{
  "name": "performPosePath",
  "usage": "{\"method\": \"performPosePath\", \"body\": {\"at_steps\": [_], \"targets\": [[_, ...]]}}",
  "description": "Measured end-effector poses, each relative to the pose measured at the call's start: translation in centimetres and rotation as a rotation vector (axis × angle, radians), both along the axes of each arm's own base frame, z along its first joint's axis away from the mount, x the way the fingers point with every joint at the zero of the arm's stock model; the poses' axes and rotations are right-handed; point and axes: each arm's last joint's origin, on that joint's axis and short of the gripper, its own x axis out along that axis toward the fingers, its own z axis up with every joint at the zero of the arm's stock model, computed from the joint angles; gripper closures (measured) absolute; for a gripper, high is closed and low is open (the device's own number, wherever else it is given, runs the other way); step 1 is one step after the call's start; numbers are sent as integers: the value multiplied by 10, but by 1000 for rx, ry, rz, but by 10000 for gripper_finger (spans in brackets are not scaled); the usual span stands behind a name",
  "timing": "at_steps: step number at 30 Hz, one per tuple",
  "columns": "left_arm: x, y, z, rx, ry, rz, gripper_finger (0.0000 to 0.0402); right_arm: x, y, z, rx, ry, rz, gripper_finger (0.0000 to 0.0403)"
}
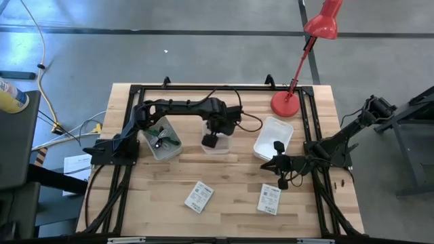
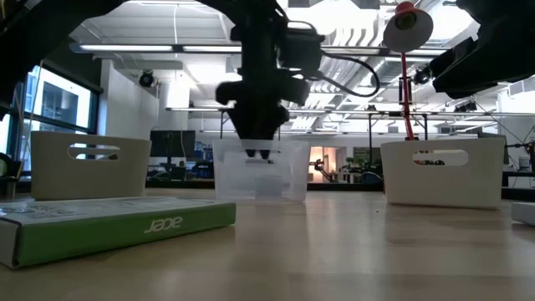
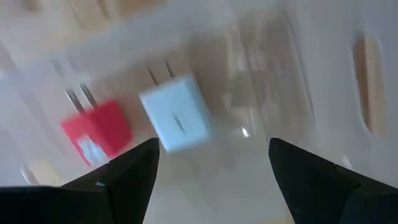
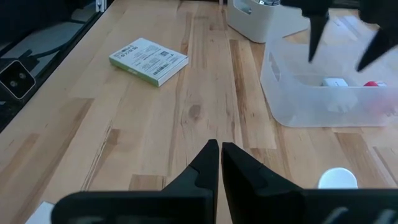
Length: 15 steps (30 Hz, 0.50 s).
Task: Pick and place items into bin
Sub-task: Put the right card reader box into the white bin
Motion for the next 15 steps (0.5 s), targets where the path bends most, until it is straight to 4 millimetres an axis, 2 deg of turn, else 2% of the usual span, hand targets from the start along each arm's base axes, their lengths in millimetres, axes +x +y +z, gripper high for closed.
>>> {"method": "performPosePath", "body": {"at_steps": [7,15], "targets": [[-9,-2,16,-5,106,1,113,0,0,0,-10,-3,-5,391],[-2,0,45,24,10,27,127,0,0,0,-10,-3,-6,391]]}}
